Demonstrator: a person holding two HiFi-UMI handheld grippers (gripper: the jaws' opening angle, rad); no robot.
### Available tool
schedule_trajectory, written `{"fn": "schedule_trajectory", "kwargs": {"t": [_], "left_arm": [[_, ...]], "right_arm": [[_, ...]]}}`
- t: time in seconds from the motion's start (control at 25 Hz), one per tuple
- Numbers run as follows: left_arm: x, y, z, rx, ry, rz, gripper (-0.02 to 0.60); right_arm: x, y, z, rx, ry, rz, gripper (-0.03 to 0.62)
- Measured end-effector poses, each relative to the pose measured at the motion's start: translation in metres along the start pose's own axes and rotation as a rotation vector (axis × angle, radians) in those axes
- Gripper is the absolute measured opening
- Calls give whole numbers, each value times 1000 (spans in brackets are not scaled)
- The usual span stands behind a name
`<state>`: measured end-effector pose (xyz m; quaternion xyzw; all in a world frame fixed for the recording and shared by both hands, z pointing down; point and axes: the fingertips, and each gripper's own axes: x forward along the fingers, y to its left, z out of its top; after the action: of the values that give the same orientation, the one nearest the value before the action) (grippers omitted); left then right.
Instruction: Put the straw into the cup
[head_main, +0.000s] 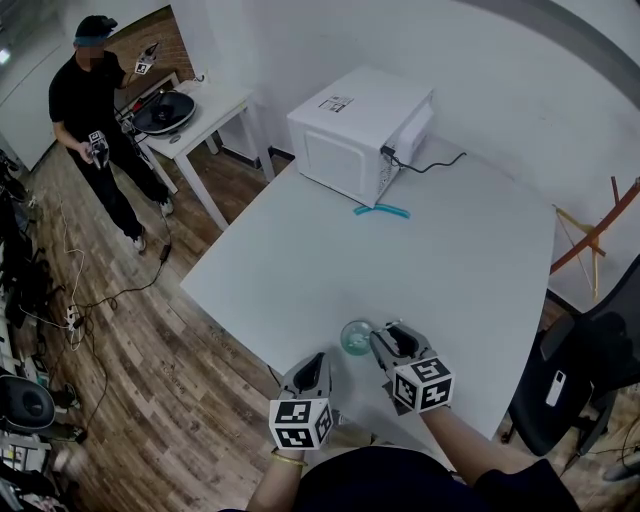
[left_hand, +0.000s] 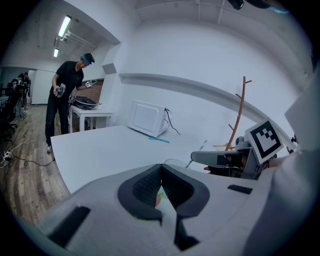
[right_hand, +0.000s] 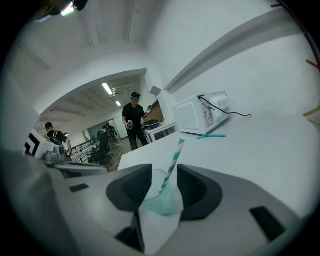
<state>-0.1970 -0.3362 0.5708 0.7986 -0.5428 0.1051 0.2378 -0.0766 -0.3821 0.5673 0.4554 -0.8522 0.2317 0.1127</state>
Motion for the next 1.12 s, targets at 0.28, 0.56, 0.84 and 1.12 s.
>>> {"fn": "schedule_trajectory", "kwargs": {"t": [0.28,0.56,0.84,1.12], "left_arm": [[1,0,2,-4,-4,-2,18],[-1,-1,5,-2,-12,-6,18],[-6,-7,6,-5,-26,1,18],[-17,-23,3,-5,-38,10,18]], "right_arm": [[-1,-4,1,4,0,-10,150],[-5,-1,3,-1,-6,-11,150],[-19,1,3,-1,-18,-8,150],[-41,6,10,-11,-50,6,150]]}}
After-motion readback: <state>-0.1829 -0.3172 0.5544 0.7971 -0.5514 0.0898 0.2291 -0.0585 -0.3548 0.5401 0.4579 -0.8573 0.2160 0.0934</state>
